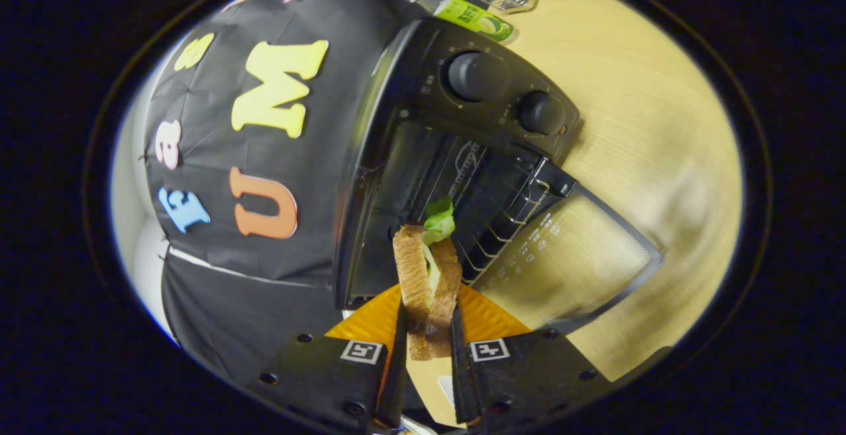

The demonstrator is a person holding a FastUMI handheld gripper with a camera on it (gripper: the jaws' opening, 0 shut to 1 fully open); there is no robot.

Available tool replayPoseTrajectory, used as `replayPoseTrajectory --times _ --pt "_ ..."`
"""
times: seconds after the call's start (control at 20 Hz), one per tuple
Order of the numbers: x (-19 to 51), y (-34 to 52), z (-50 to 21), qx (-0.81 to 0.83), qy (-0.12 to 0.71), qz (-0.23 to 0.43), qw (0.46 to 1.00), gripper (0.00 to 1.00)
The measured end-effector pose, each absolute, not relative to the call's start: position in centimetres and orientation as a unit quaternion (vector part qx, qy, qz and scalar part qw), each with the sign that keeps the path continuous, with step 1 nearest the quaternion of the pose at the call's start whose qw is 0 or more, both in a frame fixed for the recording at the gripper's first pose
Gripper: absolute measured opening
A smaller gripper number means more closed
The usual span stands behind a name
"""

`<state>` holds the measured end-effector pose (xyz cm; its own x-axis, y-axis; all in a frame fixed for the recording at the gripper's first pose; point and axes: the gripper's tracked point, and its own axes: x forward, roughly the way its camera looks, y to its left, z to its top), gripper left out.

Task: Open the toaster oven, put the food inside, and close the toaster oven door.

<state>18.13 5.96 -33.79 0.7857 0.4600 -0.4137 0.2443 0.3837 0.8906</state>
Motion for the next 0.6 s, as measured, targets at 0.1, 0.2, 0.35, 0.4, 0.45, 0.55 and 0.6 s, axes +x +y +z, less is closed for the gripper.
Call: replayPoseTrajectory --times 0.1,0.2,0.35,0.4,0.45,0.55,0.6 --pt "19.9 6.1 -33.8 0.56 0.287 0.062 0.775 0.35" --pt "21.5 6.2 -34.3 0.572 0.261 0.051 0.776 0.35" --pt "23.3 7.0 -34.8 0.584 0.238 0.041 0.775 0.35" --pt "23.9 7.3 -35.1 0.58 0.233 0.04 0.779 0.36" --pt "24.2 7.7 -35.2 0.576 0.233 0.04 0.783 0.37" --pt "24.6 7.9 -35.9 0.557 0.237 0.026 0.796 0.42" --pt "24.6 8.2 -36.1 0.552 0.243 0.025 0.797 0.46"
